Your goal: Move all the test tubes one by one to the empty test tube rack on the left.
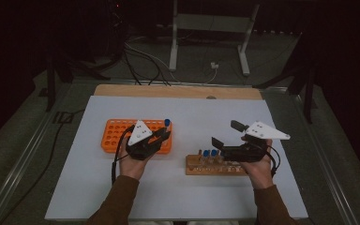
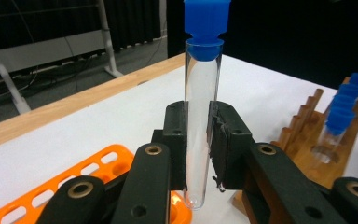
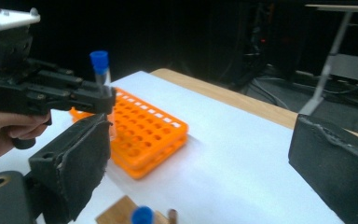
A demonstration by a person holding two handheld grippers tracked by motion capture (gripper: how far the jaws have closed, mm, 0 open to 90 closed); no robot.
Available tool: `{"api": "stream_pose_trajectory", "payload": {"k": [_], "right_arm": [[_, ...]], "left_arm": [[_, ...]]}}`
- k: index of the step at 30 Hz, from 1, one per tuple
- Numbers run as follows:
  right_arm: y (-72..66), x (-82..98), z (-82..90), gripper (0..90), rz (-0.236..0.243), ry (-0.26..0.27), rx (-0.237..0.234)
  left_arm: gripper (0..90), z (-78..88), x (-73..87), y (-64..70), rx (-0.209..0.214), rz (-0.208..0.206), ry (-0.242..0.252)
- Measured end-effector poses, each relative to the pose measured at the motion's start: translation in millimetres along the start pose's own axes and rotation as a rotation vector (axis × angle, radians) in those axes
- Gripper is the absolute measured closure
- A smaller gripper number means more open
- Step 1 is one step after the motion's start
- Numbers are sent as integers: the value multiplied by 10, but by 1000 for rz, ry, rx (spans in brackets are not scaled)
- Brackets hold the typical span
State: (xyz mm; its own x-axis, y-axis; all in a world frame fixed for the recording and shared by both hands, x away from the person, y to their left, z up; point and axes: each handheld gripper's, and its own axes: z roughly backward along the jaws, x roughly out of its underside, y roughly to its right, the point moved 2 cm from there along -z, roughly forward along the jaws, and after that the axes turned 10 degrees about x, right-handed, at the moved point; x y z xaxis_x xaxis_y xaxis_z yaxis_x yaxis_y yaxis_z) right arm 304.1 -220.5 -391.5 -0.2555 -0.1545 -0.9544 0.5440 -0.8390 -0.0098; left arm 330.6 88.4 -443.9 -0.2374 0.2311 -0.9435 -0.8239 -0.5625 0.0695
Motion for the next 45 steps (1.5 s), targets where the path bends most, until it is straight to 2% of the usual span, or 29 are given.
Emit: {"api": "stream_pose_trajectory", "payload": {"k": [7,15,21,27,31,35,43,45], "right_arm": [[233,88,140,45,-46,8,50],[376,200,226,46,-83,13,78],[415,215,263,49,-95,23,80],[435,232,285,51,-97,25,83],[443,239,294,53,-100,26,84],[441,255,283,55,-100,20,83],[424,277,254,58,-93,12,78],[420,280,251,58,-93,10,76]], "left_arm": [[782,-70,115,-65,-11,13,-5],[782,-147,211,-117,-31,7,-24],[781,-242,275,-147,-46,19,-28],[781,-314,404,-173,-60,38,-56],[780,-326,506,-200,-53,68,-83],[780,-332,540,-192,-51,63,-95],[782,-358,562,-141,-68,19,-136],[782,-363,573,-140,-71,19,-140]]}}
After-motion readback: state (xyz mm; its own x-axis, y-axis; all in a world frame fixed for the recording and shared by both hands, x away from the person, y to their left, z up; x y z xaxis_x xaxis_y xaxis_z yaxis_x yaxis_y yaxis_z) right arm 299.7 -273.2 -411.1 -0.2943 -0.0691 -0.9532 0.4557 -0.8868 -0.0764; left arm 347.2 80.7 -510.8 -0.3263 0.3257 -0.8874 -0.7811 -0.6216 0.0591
